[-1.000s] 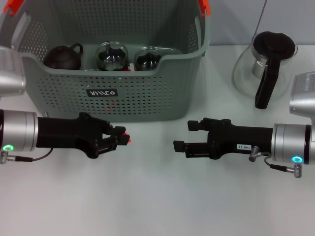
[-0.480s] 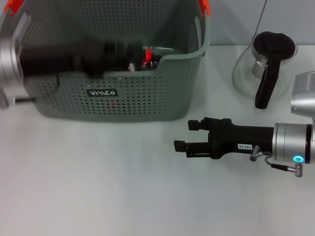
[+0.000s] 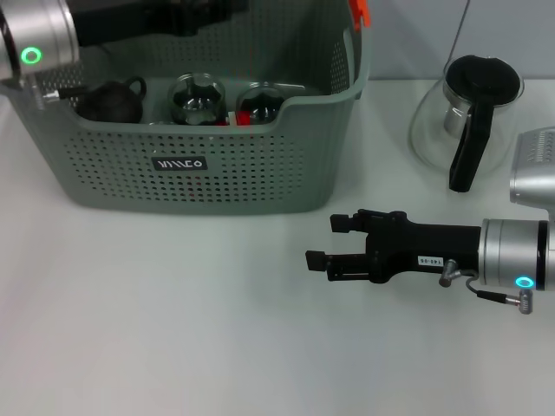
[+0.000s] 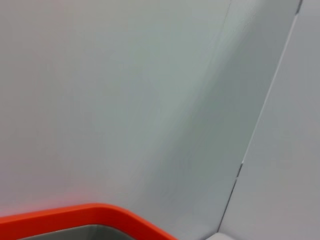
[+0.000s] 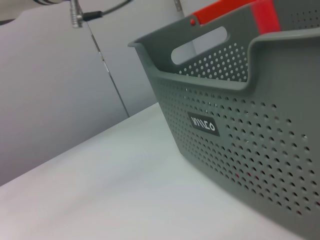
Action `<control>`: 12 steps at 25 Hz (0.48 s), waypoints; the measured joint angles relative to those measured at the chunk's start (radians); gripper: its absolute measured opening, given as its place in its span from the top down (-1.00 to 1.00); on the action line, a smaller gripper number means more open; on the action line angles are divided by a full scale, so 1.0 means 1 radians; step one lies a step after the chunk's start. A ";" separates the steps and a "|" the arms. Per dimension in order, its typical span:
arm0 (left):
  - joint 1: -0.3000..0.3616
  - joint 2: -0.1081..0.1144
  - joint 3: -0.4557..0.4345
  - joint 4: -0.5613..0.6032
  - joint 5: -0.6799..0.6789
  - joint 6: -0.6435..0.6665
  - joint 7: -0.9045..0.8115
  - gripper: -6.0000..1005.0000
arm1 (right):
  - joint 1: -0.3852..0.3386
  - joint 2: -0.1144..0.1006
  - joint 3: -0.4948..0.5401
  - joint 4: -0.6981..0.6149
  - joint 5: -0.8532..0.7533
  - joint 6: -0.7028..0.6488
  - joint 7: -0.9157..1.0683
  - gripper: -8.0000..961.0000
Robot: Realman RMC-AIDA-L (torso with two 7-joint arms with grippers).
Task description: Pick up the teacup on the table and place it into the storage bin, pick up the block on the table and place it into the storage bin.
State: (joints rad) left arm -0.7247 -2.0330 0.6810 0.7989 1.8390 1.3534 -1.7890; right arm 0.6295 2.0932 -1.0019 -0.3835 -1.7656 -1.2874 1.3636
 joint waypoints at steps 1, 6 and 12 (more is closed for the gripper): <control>0.001 0.000 0.010 0.005 0.000 -0.010 -0.002 0.40 | 0.000 0.000 0.001 0.000 0.000 -0.002 0.000 -0.91; 0.049 -0.006 -0.021 0.074 -0.032 0.122 -0.042 0.08 | -0.013 -0.009 0.006 -0.023 0.000 -0.024 -0.009 -0.91; 0.169 -0.031 -0.068 0.083 -0.025 0.535 0.145 -0.47 | -0.046 -0.021 0.045 -0.066 0.008 -0.105 -0.086 -0.91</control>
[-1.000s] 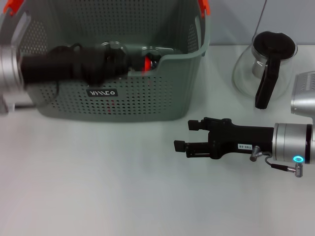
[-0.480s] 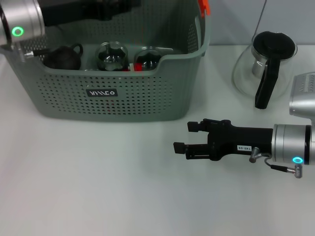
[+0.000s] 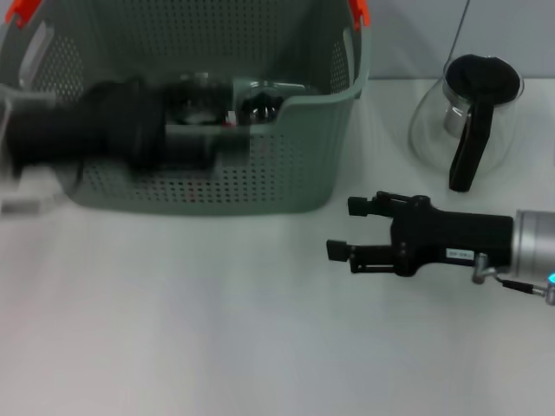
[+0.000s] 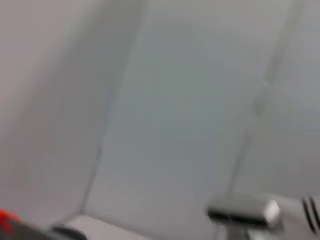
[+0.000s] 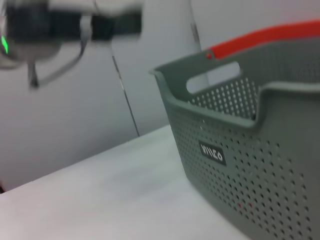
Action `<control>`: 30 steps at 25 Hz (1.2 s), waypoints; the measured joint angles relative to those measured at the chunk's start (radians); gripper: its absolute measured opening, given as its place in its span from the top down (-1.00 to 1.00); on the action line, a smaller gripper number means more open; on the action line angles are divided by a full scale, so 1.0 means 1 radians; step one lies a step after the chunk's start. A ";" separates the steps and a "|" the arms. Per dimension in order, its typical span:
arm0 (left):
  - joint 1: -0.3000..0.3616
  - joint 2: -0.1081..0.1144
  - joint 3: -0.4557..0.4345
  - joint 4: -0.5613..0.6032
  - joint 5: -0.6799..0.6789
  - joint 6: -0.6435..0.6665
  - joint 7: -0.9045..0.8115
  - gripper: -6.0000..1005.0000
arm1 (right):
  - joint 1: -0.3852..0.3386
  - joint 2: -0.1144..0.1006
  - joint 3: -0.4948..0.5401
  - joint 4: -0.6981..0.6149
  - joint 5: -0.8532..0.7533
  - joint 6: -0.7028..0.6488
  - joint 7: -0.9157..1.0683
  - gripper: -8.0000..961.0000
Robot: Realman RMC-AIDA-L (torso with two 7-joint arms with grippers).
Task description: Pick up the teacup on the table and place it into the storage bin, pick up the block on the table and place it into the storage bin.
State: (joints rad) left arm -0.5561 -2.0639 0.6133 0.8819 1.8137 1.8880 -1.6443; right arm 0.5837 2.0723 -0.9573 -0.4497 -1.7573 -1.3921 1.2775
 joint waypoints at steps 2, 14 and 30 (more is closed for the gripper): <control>0.045 -0.018 0.000 -0.002 0.046 0.033 0.062 -0.54 | -0.003 -0.004 0.015 0.000 0.000 -0.019 -0.035 -0.91; 0.184 -0.079 -0.010 -0.096 0.241 -0.207 0.224 -0.86 | 0.042 0.016 -0.039 0.008 -0.008 0.017 -0.096 -0.91; 0.166 -0.082 -0.003 -0.149 0.247 -0.290 0.244 -0.86 | 0.037 0.025 -0.067 0.029 -0.003 0.054 -0.089 -0.91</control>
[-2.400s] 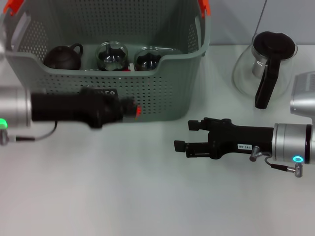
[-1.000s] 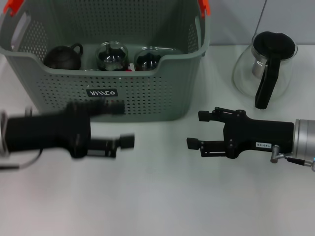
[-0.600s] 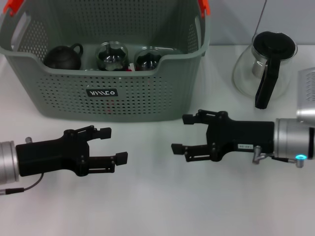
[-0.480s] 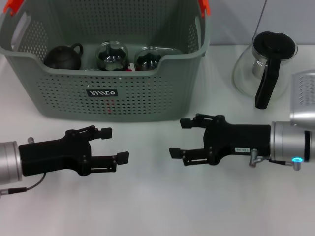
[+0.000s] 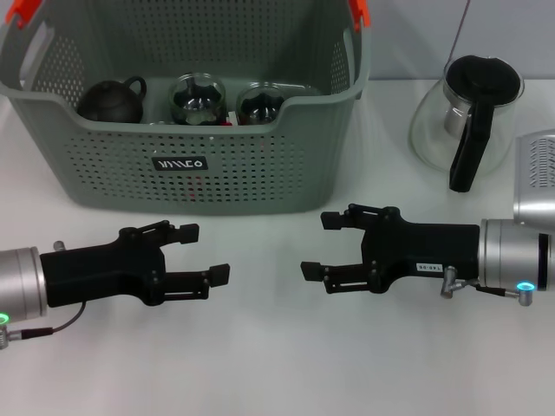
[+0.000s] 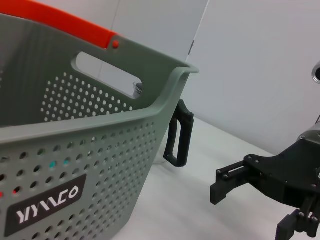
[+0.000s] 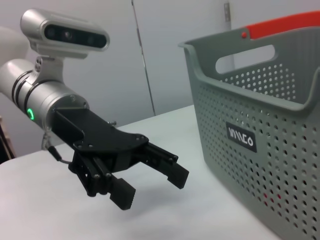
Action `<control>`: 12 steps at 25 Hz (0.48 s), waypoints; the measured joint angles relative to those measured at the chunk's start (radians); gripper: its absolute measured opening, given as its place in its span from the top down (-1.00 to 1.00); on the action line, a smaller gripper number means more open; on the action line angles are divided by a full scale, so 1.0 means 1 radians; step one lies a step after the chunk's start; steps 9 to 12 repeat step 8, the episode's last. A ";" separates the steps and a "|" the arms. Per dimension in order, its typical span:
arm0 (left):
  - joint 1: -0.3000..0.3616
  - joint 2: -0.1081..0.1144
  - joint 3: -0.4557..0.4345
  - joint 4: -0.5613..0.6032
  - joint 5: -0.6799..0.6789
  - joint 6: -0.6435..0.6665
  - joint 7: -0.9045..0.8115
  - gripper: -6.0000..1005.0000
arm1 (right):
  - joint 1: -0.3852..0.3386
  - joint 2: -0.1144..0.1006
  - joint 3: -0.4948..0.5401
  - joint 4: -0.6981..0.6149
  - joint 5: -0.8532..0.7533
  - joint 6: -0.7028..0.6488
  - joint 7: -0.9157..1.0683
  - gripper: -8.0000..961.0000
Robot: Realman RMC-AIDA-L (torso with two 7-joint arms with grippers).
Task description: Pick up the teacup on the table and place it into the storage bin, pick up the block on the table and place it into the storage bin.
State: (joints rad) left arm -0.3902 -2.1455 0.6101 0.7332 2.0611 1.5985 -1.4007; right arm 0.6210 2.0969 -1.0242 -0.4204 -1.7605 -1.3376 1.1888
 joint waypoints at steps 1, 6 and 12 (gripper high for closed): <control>-0.002 0.001 -0.002 -0.003 -0.001 -0.001 0.000 -0.86 | 0.000 0.000 0.003 0.003 0.002 0.000 0.001 -0.91; -0.016 0.005 -0.003 -0.009 -0.002 0.000 -0.004 -0.86 | 0.000 0.000 0.013 0.012 0.005 -0.001 0.038 -0.91; -0.019 0.006 -0.002 -0.009 -0.002 0.000 -0.003 -0.86 | -0.001 0.000 0.013 0.012 0.005 -0.001 0.049 -0.91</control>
